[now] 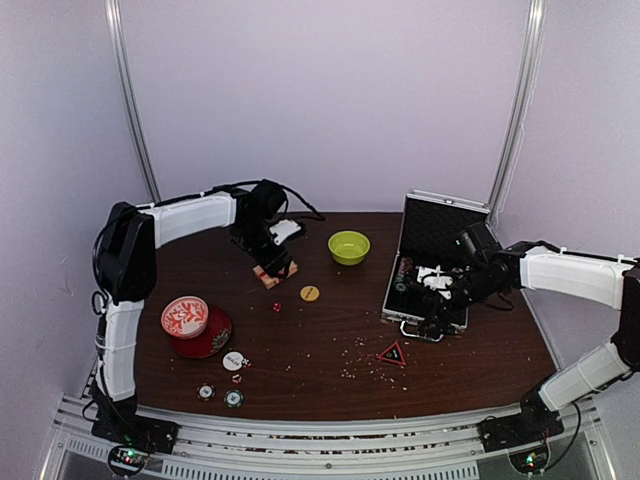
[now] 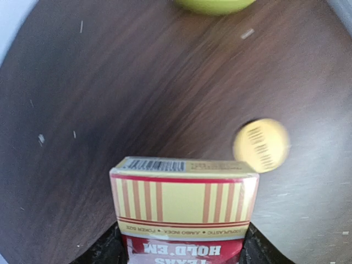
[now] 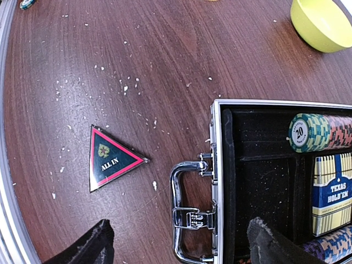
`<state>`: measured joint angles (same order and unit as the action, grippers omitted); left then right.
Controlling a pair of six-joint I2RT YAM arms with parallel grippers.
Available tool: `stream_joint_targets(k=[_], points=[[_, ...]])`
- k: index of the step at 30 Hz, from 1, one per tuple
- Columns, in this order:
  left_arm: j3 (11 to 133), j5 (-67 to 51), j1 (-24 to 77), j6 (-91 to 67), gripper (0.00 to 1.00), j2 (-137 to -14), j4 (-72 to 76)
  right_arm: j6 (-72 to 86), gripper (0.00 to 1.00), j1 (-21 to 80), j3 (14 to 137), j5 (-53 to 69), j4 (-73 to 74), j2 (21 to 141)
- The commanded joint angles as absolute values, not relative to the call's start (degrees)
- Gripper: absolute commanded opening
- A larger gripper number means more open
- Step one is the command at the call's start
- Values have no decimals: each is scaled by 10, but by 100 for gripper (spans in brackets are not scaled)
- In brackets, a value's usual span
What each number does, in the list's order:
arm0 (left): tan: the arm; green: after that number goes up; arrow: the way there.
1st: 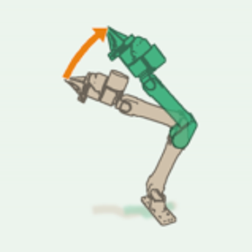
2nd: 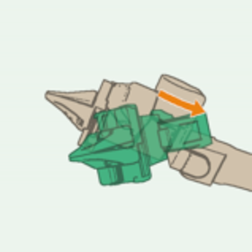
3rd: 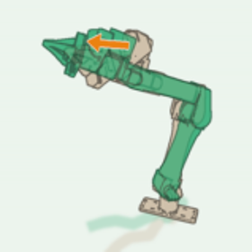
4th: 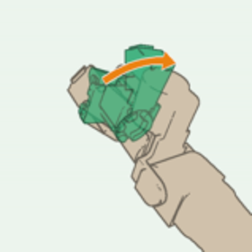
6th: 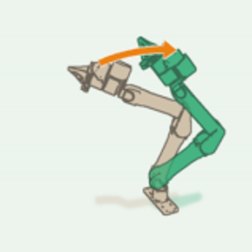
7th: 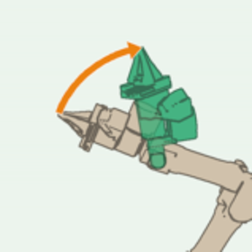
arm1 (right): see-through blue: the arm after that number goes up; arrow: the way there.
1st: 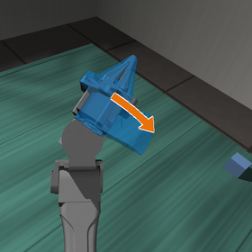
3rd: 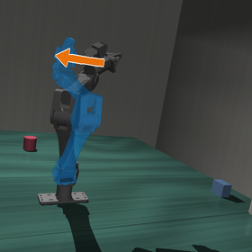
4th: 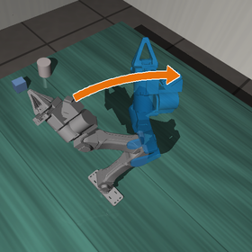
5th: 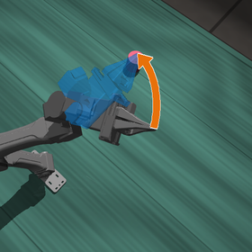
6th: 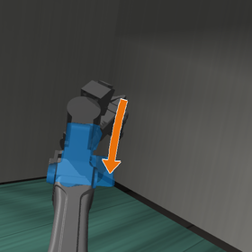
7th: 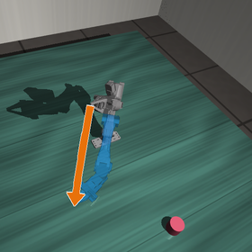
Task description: Pack up texas hold em set
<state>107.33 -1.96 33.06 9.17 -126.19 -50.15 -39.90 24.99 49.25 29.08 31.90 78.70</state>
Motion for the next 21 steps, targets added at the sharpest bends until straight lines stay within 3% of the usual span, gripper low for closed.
stream_joint_targets(k=[1,7,21], points=[[1057,-36,414,119,62,-1175,-453,-395,85,253,509,284,319,780],[1032,-35,513,158,64,-1186,-445,-388,85,252,506,294,315,774],[999,-122,602,181,64,-1223,-428,-392,84,250,507,287,312,784]])
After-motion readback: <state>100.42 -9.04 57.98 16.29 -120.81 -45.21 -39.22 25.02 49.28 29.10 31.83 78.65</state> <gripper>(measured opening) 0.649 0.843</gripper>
